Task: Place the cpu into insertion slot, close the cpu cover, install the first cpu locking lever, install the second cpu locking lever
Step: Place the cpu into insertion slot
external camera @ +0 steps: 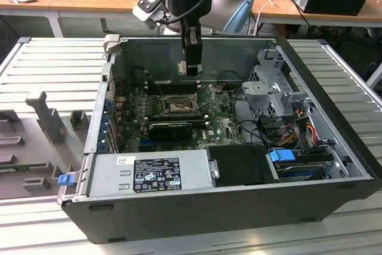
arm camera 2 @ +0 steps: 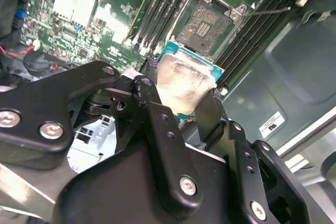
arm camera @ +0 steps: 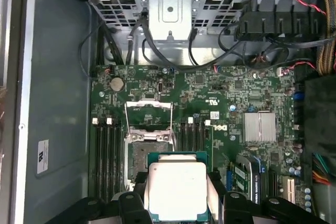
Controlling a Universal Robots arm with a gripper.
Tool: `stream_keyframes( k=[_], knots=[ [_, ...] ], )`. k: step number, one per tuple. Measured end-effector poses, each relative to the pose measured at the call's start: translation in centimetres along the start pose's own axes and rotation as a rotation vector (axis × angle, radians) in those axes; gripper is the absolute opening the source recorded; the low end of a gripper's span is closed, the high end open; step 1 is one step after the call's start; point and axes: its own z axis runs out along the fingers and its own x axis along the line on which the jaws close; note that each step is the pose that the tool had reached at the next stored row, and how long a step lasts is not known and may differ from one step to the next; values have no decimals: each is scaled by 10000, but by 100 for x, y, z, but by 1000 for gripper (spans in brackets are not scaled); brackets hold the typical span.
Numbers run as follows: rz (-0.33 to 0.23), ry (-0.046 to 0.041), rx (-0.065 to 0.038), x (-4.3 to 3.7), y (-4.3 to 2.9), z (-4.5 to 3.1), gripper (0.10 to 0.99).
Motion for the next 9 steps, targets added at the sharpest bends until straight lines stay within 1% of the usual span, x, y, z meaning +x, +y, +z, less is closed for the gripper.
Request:
stream_keyframes(
  k=[2, 4, 5, 7, 9],
  knots=[
    [295, -31, -5, 0, 0, 3, 525],
    [352, -66, -9, 0, 0, 7, 525],
    [353, -70, -9, 0, -1, 26, 525],
    [265, -58, 1, -1, -5, 54, 525],
    [-12, -27, 6, -1, -6, 74, 525]
  ],
)
